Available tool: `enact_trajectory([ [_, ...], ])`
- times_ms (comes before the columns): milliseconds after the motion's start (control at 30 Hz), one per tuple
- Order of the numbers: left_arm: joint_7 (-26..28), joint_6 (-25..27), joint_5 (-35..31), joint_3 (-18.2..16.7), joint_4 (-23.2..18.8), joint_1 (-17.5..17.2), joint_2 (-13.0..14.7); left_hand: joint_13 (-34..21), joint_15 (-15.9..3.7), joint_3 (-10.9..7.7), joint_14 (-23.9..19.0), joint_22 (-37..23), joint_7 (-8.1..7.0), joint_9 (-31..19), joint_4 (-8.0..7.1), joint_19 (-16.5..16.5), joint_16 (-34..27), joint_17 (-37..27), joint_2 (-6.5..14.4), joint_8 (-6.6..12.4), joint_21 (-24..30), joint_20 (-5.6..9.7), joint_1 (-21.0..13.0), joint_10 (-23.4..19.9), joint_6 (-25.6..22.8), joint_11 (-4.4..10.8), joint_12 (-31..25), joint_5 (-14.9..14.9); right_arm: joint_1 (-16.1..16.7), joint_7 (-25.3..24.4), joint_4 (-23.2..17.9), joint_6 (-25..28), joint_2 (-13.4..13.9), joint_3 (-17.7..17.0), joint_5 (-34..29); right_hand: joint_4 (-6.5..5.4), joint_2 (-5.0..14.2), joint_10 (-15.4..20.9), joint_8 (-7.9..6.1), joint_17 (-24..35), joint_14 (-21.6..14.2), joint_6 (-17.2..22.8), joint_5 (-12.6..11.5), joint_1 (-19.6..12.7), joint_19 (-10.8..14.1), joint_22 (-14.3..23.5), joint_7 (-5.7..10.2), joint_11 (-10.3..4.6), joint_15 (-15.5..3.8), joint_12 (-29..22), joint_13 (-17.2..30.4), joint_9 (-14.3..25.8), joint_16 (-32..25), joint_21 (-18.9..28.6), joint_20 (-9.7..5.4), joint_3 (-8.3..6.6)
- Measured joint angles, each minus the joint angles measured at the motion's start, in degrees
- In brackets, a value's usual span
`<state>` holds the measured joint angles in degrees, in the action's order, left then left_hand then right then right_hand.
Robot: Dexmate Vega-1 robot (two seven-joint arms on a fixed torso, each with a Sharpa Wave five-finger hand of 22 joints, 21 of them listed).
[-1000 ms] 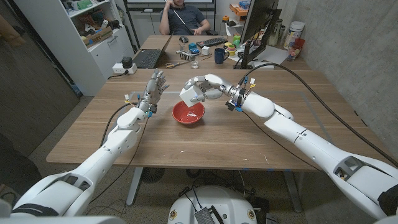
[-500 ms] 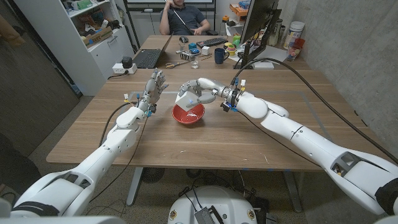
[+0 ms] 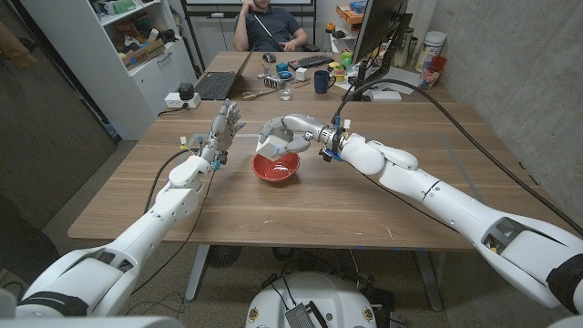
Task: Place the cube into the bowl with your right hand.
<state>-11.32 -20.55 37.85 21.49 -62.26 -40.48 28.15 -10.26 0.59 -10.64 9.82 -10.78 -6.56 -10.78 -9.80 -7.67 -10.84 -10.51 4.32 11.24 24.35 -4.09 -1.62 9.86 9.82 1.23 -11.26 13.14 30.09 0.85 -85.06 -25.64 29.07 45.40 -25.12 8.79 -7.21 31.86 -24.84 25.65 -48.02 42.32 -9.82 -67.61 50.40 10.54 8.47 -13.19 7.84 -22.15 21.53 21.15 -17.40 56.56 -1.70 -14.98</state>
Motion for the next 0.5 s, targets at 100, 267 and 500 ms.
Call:
enact_trajectory([
  [100, -0.2, -0.1, 0.0, 0.0, 0.9, 0.6, -0.2, 0.0, 0.0, 0.0, 0.0, 0.0, 0.0, 0.0, 0.0, 0.0, 0.0, 0.0, 0.0, 0.0, -0.2, 0.0, 0.0, 0.0, 0.0, 0.0, 0.0, 0.0, -0.5, -1.5, 0.6, 0.0, -0.2, 0.8, -3.1, 0.0, 0.0, 0.5, 0.0, -0.1, -0.2, 0.4, 0.0, 0.0, 0.0, 0.0, 0.02, -0.11, -0.21, 0.2, 0.0, 0.0, 0.0, 0.0, 0.0, 0.0],
  [267, -0.3, -0.1, -0.1, 0.0, 1.4, 0.9, -0.3, 0.0, 0.0, 0.0, 0.0, 0.0, 0.0, 0.0, 0.0, 0.0, 0.0, 0.0, 0.0, 0.0, -0.2, 0.0, 0.0, 0.0, 0.0, 0.0, 0.0, 0.0, -1.3, -2.4, 1.4, -0.1, -0.7, 2.0, -5.0, 0.0, 0.0, 0.7, 0.0, 0.0, -0.2, 0.6, 0.2, 0.0, -0.3, 0.0, 0.01, -0.3, -0.21, -0.3, 0.2, 0.0, 0.2, 0.0, 0.31, 0.0],
  [500, -0.7, -0.3, -0.1, 0.0, 2.5, 1.6, -0.5, 0.0, 0.0, -0.01, 0.0, 0.0, 0.0, 0.0, 0.0, 0.0, 0.0, 0.0, 0.0, 0.0, -0.2, -0.01, 0.0, 0.0, 0.0, 0.0, 0.0, 0.0, -2.7, -5.7, 2.8, -0.4, -1.2, 4.0, -10.7, -0.01, -0.4, 1.1, -0.4, 0.0, -0.2, 1.1, 0.2, -0.4, -0.5, 0.0, 0.12, -0.7, -0.21, -0.5, 0.2, 0.0, 0.3, -0.2, 0.52, 0.02],
])
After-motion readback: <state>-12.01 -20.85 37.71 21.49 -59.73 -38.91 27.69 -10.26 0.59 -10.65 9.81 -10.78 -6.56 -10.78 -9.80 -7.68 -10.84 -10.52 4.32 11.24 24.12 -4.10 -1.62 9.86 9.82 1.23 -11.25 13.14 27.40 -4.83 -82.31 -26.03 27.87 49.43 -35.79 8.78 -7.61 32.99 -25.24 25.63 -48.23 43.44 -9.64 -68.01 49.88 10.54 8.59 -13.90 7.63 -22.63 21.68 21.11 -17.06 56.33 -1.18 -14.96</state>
